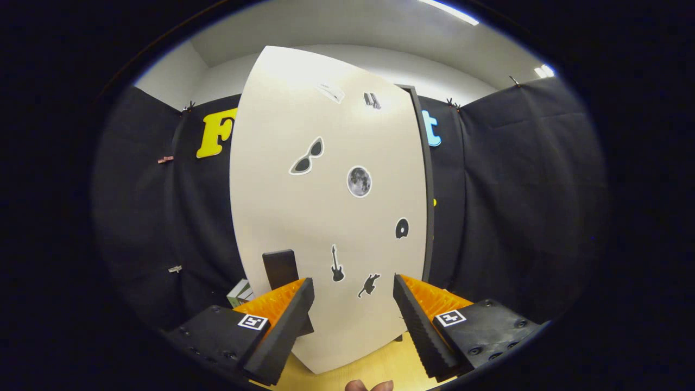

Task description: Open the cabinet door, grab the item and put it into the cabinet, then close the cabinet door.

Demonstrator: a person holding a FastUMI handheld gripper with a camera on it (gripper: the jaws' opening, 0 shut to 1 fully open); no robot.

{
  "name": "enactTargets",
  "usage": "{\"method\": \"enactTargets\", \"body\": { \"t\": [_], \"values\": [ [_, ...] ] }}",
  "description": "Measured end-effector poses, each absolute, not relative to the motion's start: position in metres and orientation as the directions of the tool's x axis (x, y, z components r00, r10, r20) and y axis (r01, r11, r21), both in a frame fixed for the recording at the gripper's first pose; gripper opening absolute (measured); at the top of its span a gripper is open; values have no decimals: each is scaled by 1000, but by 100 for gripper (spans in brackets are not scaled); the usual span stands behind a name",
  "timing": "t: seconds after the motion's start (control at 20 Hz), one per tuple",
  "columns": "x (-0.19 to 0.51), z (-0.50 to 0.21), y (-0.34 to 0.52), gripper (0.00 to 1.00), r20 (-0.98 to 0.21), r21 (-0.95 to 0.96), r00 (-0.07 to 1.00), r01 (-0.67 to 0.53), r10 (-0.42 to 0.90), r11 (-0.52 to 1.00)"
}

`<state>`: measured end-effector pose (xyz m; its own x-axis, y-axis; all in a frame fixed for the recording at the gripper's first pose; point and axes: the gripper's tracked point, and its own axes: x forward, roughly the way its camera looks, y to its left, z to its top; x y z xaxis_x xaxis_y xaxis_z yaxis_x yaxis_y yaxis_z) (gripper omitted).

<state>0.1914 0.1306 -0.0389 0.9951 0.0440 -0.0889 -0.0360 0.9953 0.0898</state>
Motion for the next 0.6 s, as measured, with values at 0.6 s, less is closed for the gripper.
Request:
{"method": "enactTargets", "body": {
  "t": [0.6],
  "values": [
    [253,-58,192,97,-115,130,989,-76,91,989]
  ]
}}
